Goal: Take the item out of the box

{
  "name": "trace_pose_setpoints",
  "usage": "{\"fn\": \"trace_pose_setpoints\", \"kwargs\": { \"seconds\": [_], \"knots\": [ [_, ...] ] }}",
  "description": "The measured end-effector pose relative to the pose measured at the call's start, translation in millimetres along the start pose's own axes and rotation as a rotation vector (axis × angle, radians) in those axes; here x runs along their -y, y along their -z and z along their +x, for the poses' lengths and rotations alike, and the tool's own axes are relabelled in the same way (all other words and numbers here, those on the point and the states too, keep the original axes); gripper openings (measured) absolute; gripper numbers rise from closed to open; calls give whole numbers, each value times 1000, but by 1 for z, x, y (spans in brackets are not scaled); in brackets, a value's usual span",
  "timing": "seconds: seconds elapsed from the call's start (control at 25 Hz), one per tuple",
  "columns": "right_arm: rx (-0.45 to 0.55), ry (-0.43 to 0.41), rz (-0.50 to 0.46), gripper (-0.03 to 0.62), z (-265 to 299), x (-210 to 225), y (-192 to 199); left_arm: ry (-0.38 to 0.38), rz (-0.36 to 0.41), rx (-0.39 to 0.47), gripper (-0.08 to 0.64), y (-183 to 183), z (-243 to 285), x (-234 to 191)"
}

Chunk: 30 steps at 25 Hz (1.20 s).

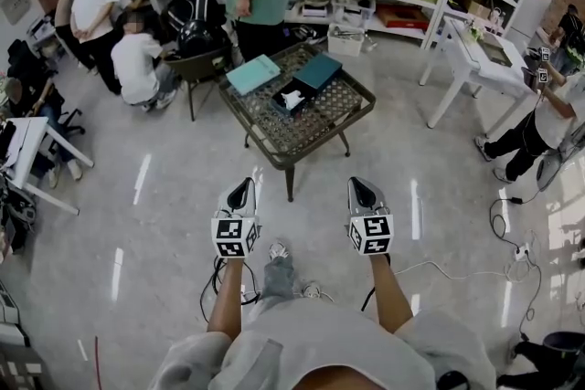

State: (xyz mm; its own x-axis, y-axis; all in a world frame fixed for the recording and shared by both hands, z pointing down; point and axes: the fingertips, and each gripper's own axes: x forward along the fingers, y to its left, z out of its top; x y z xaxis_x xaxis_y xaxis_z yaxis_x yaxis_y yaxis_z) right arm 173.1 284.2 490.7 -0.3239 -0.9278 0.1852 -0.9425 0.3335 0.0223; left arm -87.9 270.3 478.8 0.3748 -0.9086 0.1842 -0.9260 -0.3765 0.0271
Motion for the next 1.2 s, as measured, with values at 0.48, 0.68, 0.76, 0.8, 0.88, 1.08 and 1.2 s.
{"fn": "trace_pose_setpoints", "kwargs": {
  "seconds": [0.48, 0.68, 0.76, 0.8, 0.88, 1.08, 1.2],
  "knots": [
    [6, 23, -5, 0, 103, 24, -17, 43, 3, 18, 3, -18, 105, -45],
    [6, 36, -14, 0, 152, 28, -36, 65, -1, 34, 3, -38, 150, -73],
    [7, 43, -16, 0, 172, 28, -43, 76, -1, 37, 3, -44, 166, -86],
    [8, 46, -18, 0, 182, 27, -45, 81, -2, 36, 3, -45, 174, -92],
    [14, 54, -22, 0, 201, 26, -50, 91, -1, 32, 3, -46, 187, -103],
    [25, 62, -29, 0, 247, 21, -64, 115, 7, 28, 3, -51, 217, -129],
    [31, 67, -27, 0, 264, 17, -68, 118, 9, 20, 3, -49, 230, -146]
  ]
}}
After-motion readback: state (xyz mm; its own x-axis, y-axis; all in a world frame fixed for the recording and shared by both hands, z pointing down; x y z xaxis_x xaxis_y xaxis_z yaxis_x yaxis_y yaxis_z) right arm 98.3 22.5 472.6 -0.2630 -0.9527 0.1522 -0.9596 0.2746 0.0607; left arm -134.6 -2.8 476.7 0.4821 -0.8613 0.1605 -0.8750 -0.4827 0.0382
